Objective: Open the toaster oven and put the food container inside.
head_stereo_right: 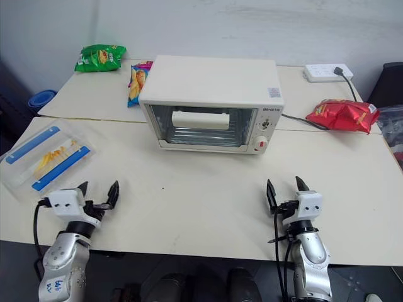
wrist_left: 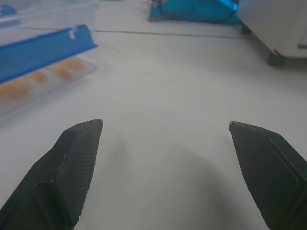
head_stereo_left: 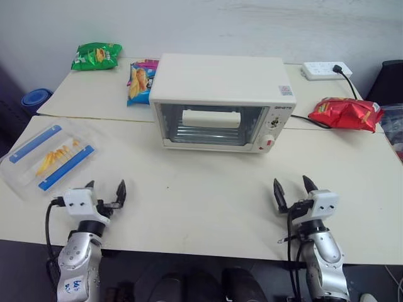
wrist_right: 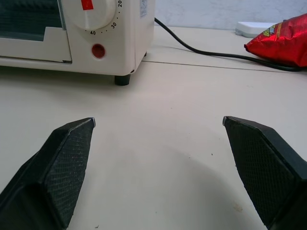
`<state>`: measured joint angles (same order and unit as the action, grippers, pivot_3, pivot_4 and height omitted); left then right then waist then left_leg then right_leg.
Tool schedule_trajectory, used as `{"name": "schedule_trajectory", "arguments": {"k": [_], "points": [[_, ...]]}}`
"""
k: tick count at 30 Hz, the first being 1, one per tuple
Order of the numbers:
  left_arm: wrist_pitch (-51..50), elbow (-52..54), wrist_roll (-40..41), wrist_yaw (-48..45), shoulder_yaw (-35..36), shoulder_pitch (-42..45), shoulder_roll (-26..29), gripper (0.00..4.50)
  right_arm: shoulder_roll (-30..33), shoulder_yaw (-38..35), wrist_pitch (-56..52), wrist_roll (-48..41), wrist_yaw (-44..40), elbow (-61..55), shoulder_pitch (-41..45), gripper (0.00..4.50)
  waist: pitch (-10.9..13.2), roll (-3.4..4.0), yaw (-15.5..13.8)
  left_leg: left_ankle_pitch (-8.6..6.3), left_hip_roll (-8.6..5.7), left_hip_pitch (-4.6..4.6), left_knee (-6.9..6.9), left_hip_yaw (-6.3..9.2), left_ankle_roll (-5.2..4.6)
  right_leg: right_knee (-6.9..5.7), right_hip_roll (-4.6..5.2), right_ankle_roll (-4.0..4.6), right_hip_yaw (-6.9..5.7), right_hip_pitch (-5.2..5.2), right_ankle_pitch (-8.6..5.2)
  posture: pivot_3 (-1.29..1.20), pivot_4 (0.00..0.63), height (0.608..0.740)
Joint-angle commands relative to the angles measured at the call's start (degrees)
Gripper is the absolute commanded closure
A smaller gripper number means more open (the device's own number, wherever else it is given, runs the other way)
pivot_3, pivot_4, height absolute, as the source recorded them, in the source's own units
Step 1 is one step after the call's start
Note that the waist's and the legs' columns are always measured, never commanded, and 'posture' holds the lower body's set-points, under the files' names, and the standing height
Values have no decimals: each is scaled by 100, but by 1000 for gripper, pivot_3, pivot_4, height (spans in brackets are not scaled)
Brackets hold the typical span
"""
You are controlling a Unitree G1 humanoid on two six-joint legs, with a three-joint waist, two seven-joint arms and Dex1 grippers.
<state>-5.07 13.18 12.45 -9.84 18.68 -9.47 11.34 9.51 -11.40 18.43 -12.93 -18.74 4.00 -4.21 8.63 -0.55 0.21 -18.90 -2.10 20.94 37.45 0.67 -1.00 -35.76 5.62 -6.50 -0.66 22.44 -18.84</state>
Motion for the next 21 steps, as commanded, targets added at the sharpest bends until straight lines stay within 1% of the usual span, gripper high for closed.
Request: {"name": "schedule_trajectory", "arguments": {"k": [1, 2, 4, 5, 6, 8, 9, 11, 12, 14, 15, 17, 21], "points": [[-16, 113, 34, -18, 67, 174, 150, 0, 3, 116, -13, -9, -60, -141, 50, 36, 0, 1, 5, 0, 0, 0, 0, 0, 0, 0, 0, 0, 0, 1, 0, 0, 150, 740], [9, 83, 65, -23, 76, 220, 160, 0, 18, 142, -25, -22, -99, -158, 68, 36, 0, 1, 7, 0, 0, -2, -2, -1, 0, -1, 0, 1, 2, 1, 0, 0, 150, 740], [-199, 240, 768, -566, 223, 354, 374, 0, 264, 381, -649, -597, -628, -896, 146, 36, 3, 6, 15, 1, 0, -1, -1, -1, 1, -2, 0, 1, 2, 2, -1, 0, 150, 740], [-361, 411, 1364, -1211, 332, 399, 681, 0, 583, 543, -1254, -1119, -1048, -1465, 217, 36, 6, 11, 20, 1, 0, 2, 0, -2, 1, -3, 0, 1, 4, 6, -1, 0, 150, 740], [-474, 519, 1782, -1666, 406, 431, 909, 0, 815, 644, -1701, -1486, -1329, -1856, 270, 36, 16, 26, 35, 1, 1, 7, 1, -2, 1, -7, 0, 1, 4, 11, -1, 0, 150, 740], [-940, 609, 2453, -2636, 615, 456, 1758, 0, 1561, 730, -2795, -2159, -1773, -2474, 508, 36, 21, 34, 42, 1, 5, 22, 10, 4, 1, -10, -1, 3, 1, 19, -1, 0, 150, 740], [-1386, 629, 2957, -2939, 775, 482, 2129, 0, 1868, 736, -3234, -2387, -1912, -2603, 650, 36, 22, 35, 43, -1, 8, 23, 17, 10, 3, -9, 0, 10, -4, 16, -5, 0, 150, 740], [-1983, 605, 3644, -3617, 1026, 574, 2893, 0, 2350, 736, -3874, -2698, -2142, -2621, 1111, 36, 22, 35, 39, -3, 11, 18, 17, 25, 4, -2, 2, 20, -17, 4, -11, 0, 150, 740], [-2249, 547, 3920, -3847, 1125, 674, 3207, 0, 2503, 750, -4113, -2784, -2235, -2534, 1382, 36, 23, 36, 39, -4, 12, 15, 18, 31, 5, 0, 3, 28, -25, -2, -15, 0, 150, 740], [-2671, 444, 4362, -4064, 1225, 982, 3626, 0, 2567, 751, -4422, -2869, -2304, -2221, 1978, 36, 29, 45, 34, -5, 13, 16, 16, 34, 4, 6, 4, 31, -28, -3, -17, 0, 150, 740], [-2889, 406, 4595, -4136, 1239, 1117, 3747, 0, 2551, 748, -4554, -2891, -2307, -2074, 2220, 36, 33, 49, 26, -5, 13, 17, 17, 35, 4, 5, 4, 31, -29, -2, -17, 0, 150, 740], [-2948, 356, 4592, -4090, 1200, 1325, 3778, 0, 2469, 824, -4674, -2804, -2356, -1755, 2693, 36, 42, 65, 14, -5, 12, 20, 17, 35, 4, 6, 5, 31, -30, -1, -16, 0, 150, 740], [-2856, 484, 4327, -3950, 953, 1389, 3531, 0, 2174, 1227, -4504, -2297, -2560, -1121, 3396, 36, 48, 73, 33, -4, 11, 25, 8, 35, 5, 4, 1, 31, -35, 7, -16, 0, 150, 740]]}}
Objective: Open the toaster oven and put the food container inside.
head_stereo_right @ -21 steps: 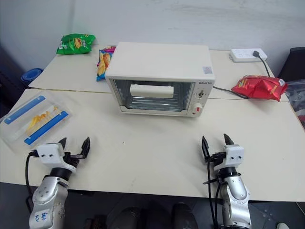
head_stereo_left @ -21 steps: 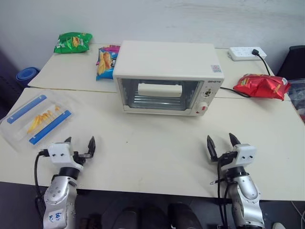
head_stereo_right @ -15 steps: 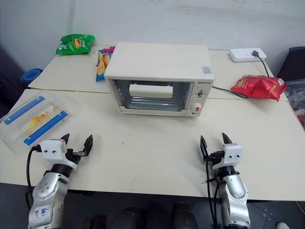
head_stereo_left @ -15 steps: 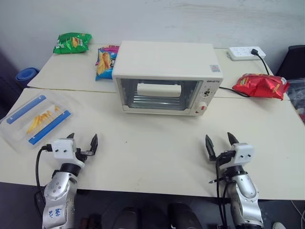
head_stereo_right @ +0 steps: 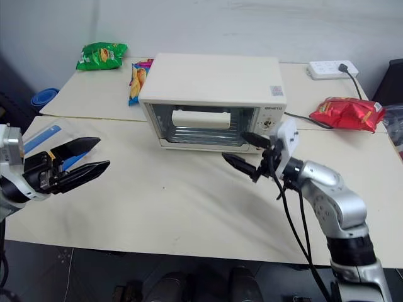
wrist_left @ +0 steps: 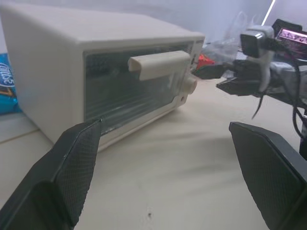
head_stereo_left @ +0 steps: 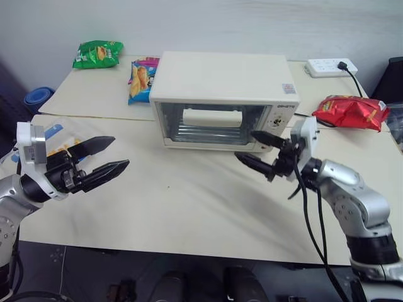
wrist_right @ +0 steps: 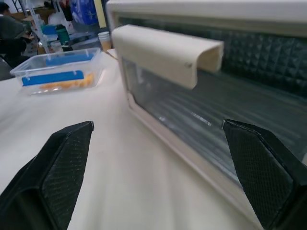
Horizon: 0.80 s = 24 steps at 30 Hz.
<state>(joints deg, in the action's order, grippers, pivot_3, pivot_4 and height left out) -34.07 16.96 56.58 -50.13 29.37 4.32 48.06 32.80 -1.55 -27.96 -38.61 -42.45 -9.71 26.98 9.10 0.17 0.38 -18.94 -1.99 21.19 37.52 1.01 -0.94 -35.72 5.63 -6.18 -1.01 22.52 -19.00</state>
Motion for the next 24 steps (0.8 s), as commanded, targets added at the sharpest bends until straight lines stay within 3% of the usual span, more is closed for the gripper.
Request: {"name": "schedule_trajectory", "arguments": {"k": [1, 12, 20, 24], "points": [[63, 186, -136, 113, -185, -20, -213, 0, -258, 279, 147, 311, -220, 360, 415, 36, 2, 2, 35, 0, 0, 1, -1, -1, 0, -6, -2, 0, -1, 1, 0, 0, 150, 740], [122, 319, -277, 252, -167, -230, -517, 0, -646, 340, 232, 420, -769, 368, 877, 36, 12, 3, 114, 2, 0, 9, 20, 1, 4, -17, -3, -1, -5, 3, 1, 0, 150, 740], [-68, 126, -39, 70, -12, -89, -383, 0, -196, 735, 713, 880, -1540, -477, -103, 36, 13, 2, 110, 1, 0, 11, 7, 2, 4, -20, -3, -1, -5, 4, 1, 0, 150, 740], [-335, -284, 249, -58, 72, 465, -158, 1234, 85, 983, 1235, 1428, -1765, -441, -488, 0, 23, -10, 107, 1, -1, 10, 16, 2, 4, -13, -4, -1, -5, 4, 1, 0, 150, 740]]}}
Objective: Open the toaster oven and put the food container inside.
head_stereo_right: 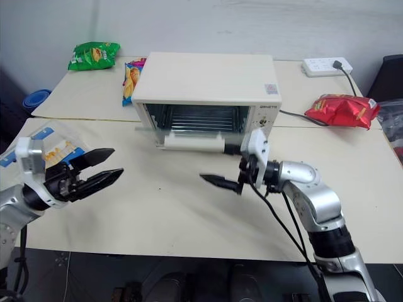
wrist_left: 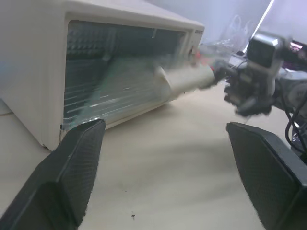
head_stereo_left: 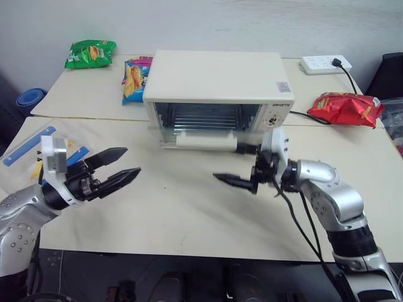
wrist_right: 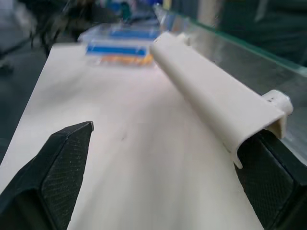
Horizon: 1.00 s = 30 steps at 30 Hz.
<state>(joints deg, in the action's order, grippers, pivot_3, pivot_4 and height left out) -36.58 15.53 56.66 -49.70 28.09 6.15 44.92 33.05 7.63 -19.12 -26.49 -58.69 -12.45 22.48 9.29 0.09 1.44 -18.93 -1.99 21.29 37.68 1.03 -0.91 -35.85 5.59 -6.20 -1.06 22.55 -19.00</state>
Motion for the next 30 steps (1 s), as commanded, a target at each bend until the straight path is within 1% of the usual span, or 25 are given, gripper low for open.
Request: {"name": "schedule_trajectory", "arguments": {"k": [1, 2, 3, 4, 7, 10, 12, 14, 17, 20, 22, 25, 26, 28, 30], "points": [[-146, -297, 257, -149, 144, 469, 203, 1459, 34, 53, 392, 245, -111, -145, -74, 0, 5, -1, 2, 1, 0, -1, 3, 0, 1, 0, 0, 0, 0, 0, 0, 0, 150, 740], [-33, -502, 67, -203, -4, 715, 208, 1838, -1, 46, 438, 273, -92, -116, -104, 0, 7, 1, 0, 1, 0, -3, 6, -1, 1, -3, 0, 0, 2, -1, 0, 0, 150, 740], [14, -699, -69, -273, -161, 956, 211, 2127, -30, 40, 498, 314, -74, -92, -135, 0, 7, 0, -1, 2, -1, -5, 9, -1, 3, -6, 0, 0, 2, -1, 0, 0, 150, 740], [307, -975, -446, -400, -466, 1283, 165, 2491, -59, 33, 579, 361, -50, -56, -171, 0, 7, 0, -1, 2, -1, -6, 10, 0, 4, -7, 0, 0, 1, -2, 0, 0, 150, 740], [1033, -1847, -1251, -675, -1138, 2194, -159, 3388, -80, 8, 846, 522, -24, 66, -231, 0, 9, -2, -56, 3, -7, -7, 11, 1, 6, -8, -1, 0, -6, -3, 0, 0, 150, 740], [1739, -2699, -1911, -1048, -1610, 2782, -433, 4385, -99, -22, 994, 596, -13, 179, -250, 0, 11, -6, -95, 3, -11, 2, 20, 0, 5, -17, -3, -3, -14, -1, 2, 0, 150, 740], [2166, -3051, -2310, -1414, -1951, 2953, -529, 4447, -104, -96, 1037, 579, 21, 198, -368, 0, 14, -11, -96, 3, -11, 3, 20, -1, 4, -20, -8, -5, -18, 0, 3, 0, 150, 740], [2429, -3291, -2521, -1651, -2121, 3063, -627, 4447, -83, -186, 1088, 527, 24, 182, -532, 0, 19, -15, -97, 3, -10, 4, 20, -2, 4, -19, -9, -5, -20, 1, 3, 0, 150, 740], [2739, -3471, -2763, -2007, -2351, 3053, -748, 4447, 30, -619, 1203, 329, 48, 47, -1210, 0, 24, -20, -133, 3, -9, 8, 23, 4, 4, -18, -8, -5, -20, 0, 3, 0, 150, 740], [3136, -3444, -3091, -2184, -2539, 2829, -788, 4447, 114, -1182, 1276, 93, 116, -188, -1892, 0, 27, -20, -168, 1, -12, 11, 31, 7, 2, -16, -4, -7, -21, -5, 4, 0, 150, 740], [3265, -3425, -3151, -2097, -2497, 2741, -891, 4447, 104, -1479, 1550, 48, 136, -299, -2167, 0, 30, -23, -166, 1, -13, 11, 31, 6, 1, -16, -3, -13, -18, -8, 7, 0, 150, 740], [3626, -3371, -3398, -2052, -2550, 2420, -975, 4447, 47, -1900, 1565, -398, 79, -586, -2484, 0, 36, -26, -130, 1, -12, 7, 40, 4, 1, -12, -4, -17, -12, -9, 9, 0, 150, 740], [3698, -3353, -3450, -2056, -2569, 2330, -993, 4447, 40, -1980, 1568, -502, 58, -658, -2534, 0, 37, -25, -123, 2, -10, 2, 38, 2, 1, -12, -5, -17, -9, -10, 9, 0, 150, 740], [3674, -3230, -3386, -1739, -2446, 2113, -1181, 4447, 114, -2049, 1461, -706, -18, -863, -2622, 0, 37, -24, -118, 2, -5, -5, 33, -1, 2, -13, -9, -16, -5, -9, 9, 0, 150, 740], [3679, -3141, -3428, -1548, -2417, 1844, -1264, 4447, 82, -2048, 1289, -1033, -39, -1009, -2528, 0, 38, -25, -122, 2, -4, -5, 32, 0, 2, -14, -8, -16, -4, -9, 9, 0, 150, 740]]}}
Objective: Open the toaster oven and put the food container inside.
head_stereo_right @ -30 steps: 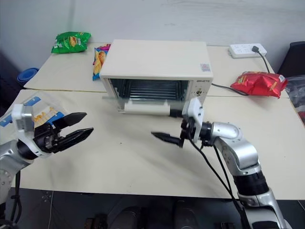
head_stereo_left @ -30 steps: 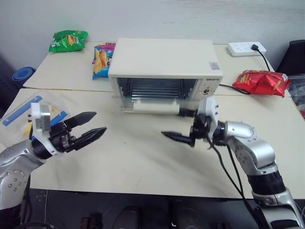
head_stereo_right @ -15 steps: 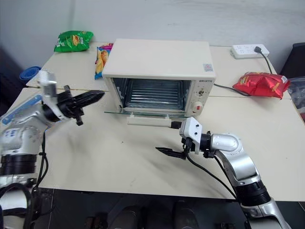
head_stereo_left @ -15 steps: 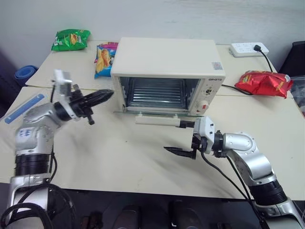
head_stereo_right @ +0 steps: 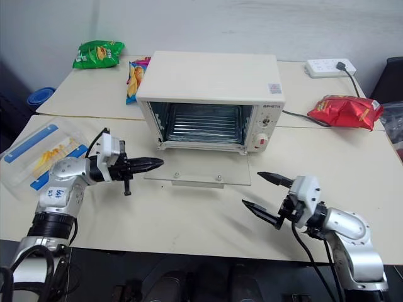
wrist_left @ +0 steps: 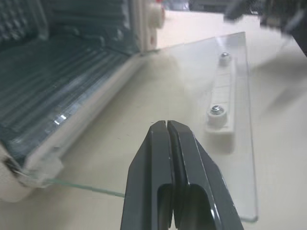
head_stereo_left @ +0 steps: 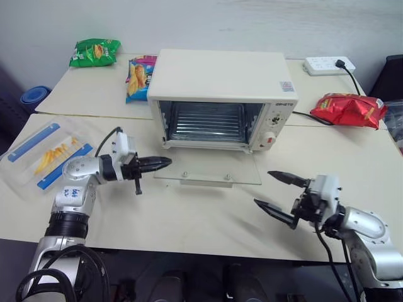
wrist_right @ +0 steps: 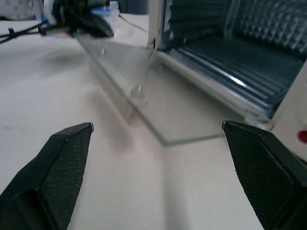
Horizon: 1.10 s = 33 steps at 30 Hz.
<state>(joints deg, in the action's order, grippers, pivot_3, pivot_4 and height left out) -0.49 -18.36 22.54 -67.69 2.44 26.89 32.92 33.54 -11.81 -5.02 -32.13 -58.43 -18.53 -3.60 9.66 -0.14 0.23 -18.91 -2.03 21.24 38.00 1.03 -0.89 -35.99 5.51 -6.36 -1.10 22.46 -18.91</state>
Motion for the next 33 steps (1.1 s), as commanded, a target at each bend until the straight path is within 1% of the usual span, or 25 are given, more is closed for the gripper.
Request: {"name": "schedule_trajectory", "arguments": {"k": [1, 4, 7, 8, 10, 11, 12, 14, 17, 18, 20, 23, 24, 26, 28, 30, 31, 33], "points": [[76, 307, -39, 297, 150, -349, -69, 4447, 14, -61, -306, -669, -18, -460, 188, 0, 1, -2, 0, 0, 0, 0, 1, 0, 0, 1, 1, 0, 1, -1, 0, 0, 150, 740], [305, 435, -262, 461, 123, -710, -17, 4447, -159, 134, -374, -867, -5, -475, 594, 0, 4, -7, -15, 0, 2, 1, 3, 3, 0, 1, 1, 0, 1, 0, 0, 0, 150, 740], [233, 685, -94, 904, 428, -1122, -148, 4447, -419, 505, -199, -743, -90, -397, 1144, 0, 4, -7, -15, 0, 2, 0, 2, 3, 0, 4, 2, 0, 1, -1, 0, 0, 150, 740], [203, 846, -17, 1242, 657, -1280, -235, 4271, -502, 657, -127, -681, -171, -346, 1330, 0, 4, -6, -5, 0, 2, 0, 2, 3, 0, 4, 3, 0, 1, -1, 0, 0, 150, 740], [-359, 1371, 419, 1953, 1203, -1618, -390, 3869, -636, 907, 79, -543, -385, -237, 1624, 0, 6, -7, 20, 0, 2, 0, 0, 1, 0, 4, 3, 0, 5, 2, 0, 0, 150, 740], [-600, 1741, 614, 2288, 1533, -1868, -418, 3522, -700, 996, 147, -525, -476, -195, 1730, 0, 6, -7, 9, -1, 6, 2, -1, 1, 2, 1, 1, 1, 6, 6, 0, 0, 150, 740], [-830, 2083, 804, 2630, 1868, -2107, -456, 3274, -760, 1067, 301, -469, -594, -126, 1834, 0, 9, -12, 9, -1, 7, 3, -1, 5, 2, 1, 1, 2, 3, 7, -1, 0, 150, 740], [-1211, 2770, 1320, 3401, 2743, -2684, -601, 2703, -840, 1185, 453, -419, -798, 72, 2025, 0, 10, -16, 12, -3, 13, 5, -3, 6, 6, 1, -1, 3, 2, 6, -2, 0, 150, 740], [-1508, 3565, 2009, 4195, 3872, -3515, -878, 1802, -933, 1269, 697, -313, -993, 364, 2188, 0, 11, -17, 12, -7, 14, 4, -3, 4, 3, 3, 0, 3, 4, 2, -2, 0, 150, 740], [-1536, 3793, 2264, 4456, 4278, -3790, -1008, 1573, -972, 1294, 755, -288, -1023, 446, 2233, 0, 11, -18, 11, -8, 14, 4, -2, 5, 2, 6, 0, 3, 4, 0, -2, 0, 150, 740], [-1501, 4032, 2548, 4910, 4933, -4245, -1245, 957, -1024, 1331, 810, -287, -1057, 500, 2248, 0, 12, -19, -7, -11, 13, 1, -2, 4, 1, 16, 2, 4, 4, -2, -2, 0, 150, 740], [-1408, 3698, 2866, 5217, 5738, -4684, -1366, 102, -1075, 1396, 925, -263, -1147, 532, 2244, 0, 12, -20, -48, -12, 13, -1, 4, 7, 2, 18, 2, 6, 0, -10, -3, 0, 150, 740], [-1402, 3578, 2954, 5283, 5912, -4765, -1369, 45, -1087, 1410, 964, -250, -1171, 534, 2234, 0, 12, -21, -47, -12, 13, -3, 4, 7, 1, 18, 2, 7, -1, -12, -4, 0, 150, 740], [-1556, 3251, 3073, 5448, 6155, -4848, -1190, 45, -1120, 1449, 996, -217, -1169, 533, 2236, 0, 12, -21, -31, -14, 13, -9, 4, 7, -1, 18, 2, 10, 0, -15, -5, 0, 150, 740], [-1825, 3066, 3036, 5697, 6165, -4877, -963, 45, -1111, 1487, 1059, -184, -1234, 530, 2247, 0, 12, -21, -33, -17, 13, -10, 2, 7, 0, 14, 2, 14, 1, -12, -8, 0, 150, 740], [-2760, 2928, 3520, 6255, 6058, -4628, -335, 45, -1115, 1501, 1148, -156, -1280, 522, 2267, 0, 13, -29, -38, -17, 13, -9, 1, 8, 0, 13, 2, 15, 1, -12, -8, 0, 150, 740], [-3179, 2850, 3587, 6446, 5967, -4551, 7, 45, -1118, 1503, 1182, -149, -1281, 527, 2276, 0, 12, -33, -50, -18, 13, -8, 1, 11, 1, 13, 2, 16, 0, -12, -8, 0, 150, 740], [-3984, 2356, 3982, 7141, 6024, -4114, 635, 45, -1114, 1511, 1200, -145, -1283, 542, 2280, 0, 11, -42, -45, -19, 13, -8, 2, 20, 3, 7, 1, 18, -1, -12, -10, 0, 150, 740]]}}
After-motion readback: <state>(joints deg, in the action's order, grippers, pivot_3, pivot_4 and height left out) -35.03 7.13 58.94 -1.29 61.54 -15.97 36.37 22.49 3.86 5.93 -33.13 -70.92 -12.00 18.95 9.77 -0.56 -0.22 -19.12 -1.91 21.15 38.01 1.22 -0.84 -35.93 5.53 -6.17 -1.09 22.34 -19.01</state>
